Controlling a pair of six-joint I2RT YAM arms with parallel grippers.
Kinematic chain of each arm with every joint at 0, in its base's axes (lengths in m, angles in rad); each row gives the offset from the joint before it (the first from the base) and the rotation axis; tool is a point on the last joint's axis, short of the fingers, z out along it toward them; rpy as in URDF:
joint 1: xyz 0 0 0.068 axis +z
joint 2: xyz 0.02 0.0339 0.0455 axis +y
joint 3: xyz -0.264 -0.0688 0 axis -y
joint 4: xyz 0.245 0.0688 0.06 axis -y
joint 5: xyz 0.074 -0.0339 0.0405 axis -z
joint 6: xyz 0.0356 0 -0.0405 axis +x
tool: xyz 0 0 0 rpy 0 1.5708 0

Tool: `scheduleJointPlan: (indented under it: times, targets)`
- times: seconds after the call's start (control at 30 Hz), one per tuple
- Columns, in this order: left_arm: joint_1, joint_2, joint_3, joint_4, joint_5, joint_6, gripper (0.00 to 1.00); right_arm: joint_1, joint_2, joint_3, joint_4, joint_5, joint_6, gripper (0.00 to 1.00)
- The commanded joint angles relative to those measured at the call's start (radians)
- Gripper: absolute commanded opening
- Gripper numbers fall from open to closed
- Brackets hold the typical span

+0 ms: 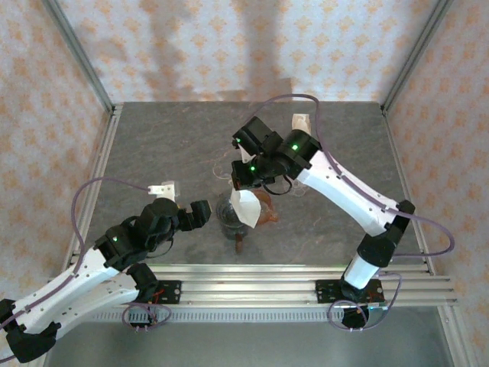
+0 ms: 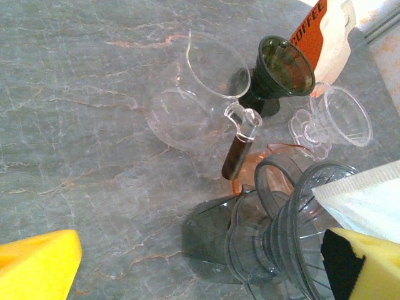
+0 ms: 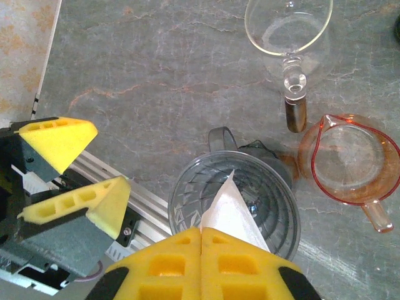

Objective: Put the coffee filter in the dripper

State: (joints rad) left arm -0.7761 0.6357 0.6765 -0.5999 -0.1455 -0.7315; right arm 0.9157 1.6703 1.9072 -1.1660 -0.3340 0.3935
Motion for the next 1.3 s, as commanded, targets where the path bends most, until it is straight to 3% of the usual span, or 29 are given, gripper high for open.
scheduleJointPlan:
  times: [0.0,0.47,0.6,0.73,0.97,1.17,1.27]
  targets:
    - [0.006,0.002,0.037,0.012,0.007,0.026,1.0,0.006,0.029,0.038,0.01,0.01,0.014,0.04]
    - [0.006,-0.03,0.043,0.012,0.022,0.018,1.0,0.008,0.095,-0.019,0.112,-0.016,0.042,0.11]
    - [0.008,-0.043,0.044,0.014,0.026,0.022,1.0,0.011,0.102,-0.03,0.139,-0.02,0.05,0.17]
    - [0.009,-0.054,0.04,0.017,0.022,0.02,1.0,0.014,0.096,-0.042,0.18,-0.02,0.057,0.29]
    - [0.008,-0.053,0.032,0.031,0.029,0.015,1.0,0.014,0.05,-0.076,0.249,0.022,0.057,0.46]
    - [0.008,-0.051,0.035,0.036,0.036,0.01,1.0,0.014,-0.051,-0.139,0.31,0.136,0.019,0.48]
    - [0.008,-0.053,0.04,0.029,0.033,0.016,1.0,0.013,-0.128,-0.211,0.375,0.128,-0.033,0.48]
